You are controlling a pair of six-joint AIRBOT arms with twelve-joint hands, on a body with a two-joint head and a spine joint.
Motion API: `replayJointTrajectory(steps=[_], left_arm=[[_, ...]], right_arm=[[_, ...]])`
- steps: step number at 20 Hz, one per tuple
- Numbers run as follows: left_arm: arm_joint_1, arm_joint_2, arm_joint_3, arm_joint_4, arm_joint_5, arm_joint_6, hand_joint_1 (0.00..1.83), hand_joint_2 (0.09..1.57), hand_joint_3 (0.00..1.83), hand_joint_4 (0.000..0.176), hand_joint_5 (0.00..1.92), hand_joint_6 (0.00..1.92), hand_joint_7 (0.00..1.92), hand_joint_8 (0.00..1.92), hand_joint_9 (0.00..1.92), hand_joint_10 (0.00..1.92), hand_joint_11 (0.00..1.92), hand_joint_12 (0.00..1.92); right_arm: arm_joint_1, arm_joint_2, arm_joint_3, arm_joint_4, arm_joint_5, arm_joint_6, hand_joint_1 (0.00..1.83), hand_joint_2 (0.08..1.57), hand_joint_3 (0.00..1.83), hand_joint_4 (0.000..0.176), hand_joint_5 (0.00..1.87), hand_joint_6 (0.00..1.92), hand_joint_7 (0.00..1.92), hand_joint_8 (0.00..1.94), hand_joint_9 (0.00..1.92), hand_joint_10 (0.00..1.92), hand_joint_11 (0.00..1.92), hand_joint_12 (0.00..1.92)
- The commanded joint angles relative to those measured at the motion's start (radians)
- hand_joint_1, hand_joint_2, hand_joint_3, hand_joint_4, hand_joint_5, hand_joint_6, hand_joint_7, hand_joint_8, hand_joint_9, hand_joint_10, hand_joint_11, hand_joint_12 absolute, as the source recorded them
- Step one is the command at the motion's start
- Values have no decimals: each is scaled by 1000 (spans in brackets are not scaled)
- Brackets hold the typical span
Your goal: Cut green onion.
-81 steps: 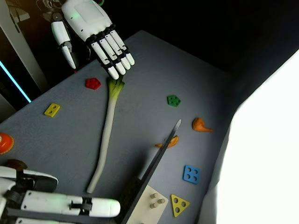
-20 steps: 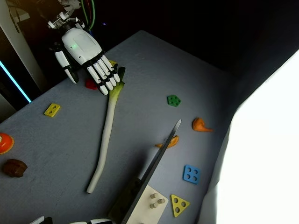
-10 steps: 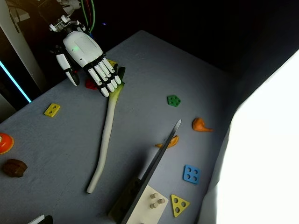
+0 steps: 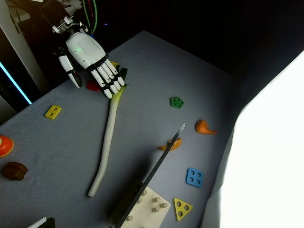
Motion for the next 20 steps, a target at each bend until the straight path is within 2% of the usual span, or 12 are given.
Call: replayJointTrajectory(steps=[1,6,7,9,11,12,13,15,16,17,18,20], left_arm=[[-3,3,3,83,62,-1,629,1336,7,56,85,2,93,3,77,3,0,50],[-5,7,3,84,62,-1,611,1348,9,45,101,2,106,6,102,5,0,65],[-5,7,3,84,62,-1,615,1351,10,35,123,11,126,13,106,6,0,60],[-4,7,5,84,62,-1,629,1347,8,29,135,12,142,13,106,5,0,53],[-2,7,8,84,62,-1,610,1350,9,35,120,2,127,2,79,0,0,1],[-1,6,10,84,61,-1,623,1344,5,34,126,3,128,1,82,2,0,0],[-1,4,12,84,61,-1,624,1340,3,34,122,1,122,0,85,3,0,0],[1,2,16,84,61,-1,637,1328,0,39,116,5,103,3,72,1,25,14],[1,2,17,83,61,-1,644,1326,0,34,105,0,116,9,77,3,28,17],[1,1,19,81,61,-1,656,1327,0,16,142,1,144,1,101,3,5,212],[1,0,20,79,61,-1,673,1322,0,20,171,7,151,1,120,7,0,329],[1,-3,23,75,61,-1,623,1334,2,25,157,2,125,0,100,1,0,331]], right_arm=[[5,8,5,27,99,3,1583,1115,77,0,1369,1921,1468,1941,1513,1921,1594,1921],[6,8,5,46,110,-14,1587,1111,94,0,1334,1921,1441,1941,1478,1921,1564,1921],[6,8,5,51,113,-15,1609,1098,92,0,1334,1921,1437,1941,1475,1921,1569,1921],[6,9,5,54,135,-15,1607,1074,132,29,1339,1921,1448,1941,1477,1921,1562,1921],[8,9,5,57,167,-16,1596,1068,145,52,1317,1921,1424,1941,1441,1921,1522,1921],[14,11,5,67,177,-16,1592,1067,165,122,1303,1921,1421,1941,1437,1921,1518,1921],[18,12,5,77,178,-15,1594,1056,174,165,1304,1921,1426,1941,1438,1921,1521,1921],[27,15,5,98,184,-14,1553,1058,189,176,1296,1921,1408,1941,1428,1921,1518,1921],[28,17,5,103,196,-13,1541,1061,194,176,1320,1921,1413,1941,1431,1921,1518,1921],[28,20,5,110,214,-10,1543,1053,192,176,1337,1921,1434,1941,1457,1921,1543,1921],[29,23,5,111,226,-1,1548,1049,192,176,1304,1921,1423,1941,1461,1921,1546,1921],[30,29,5,111,249,25,1537,1063,198,176,1224,1921,1421,1941,1470,1921,1566,1921]])
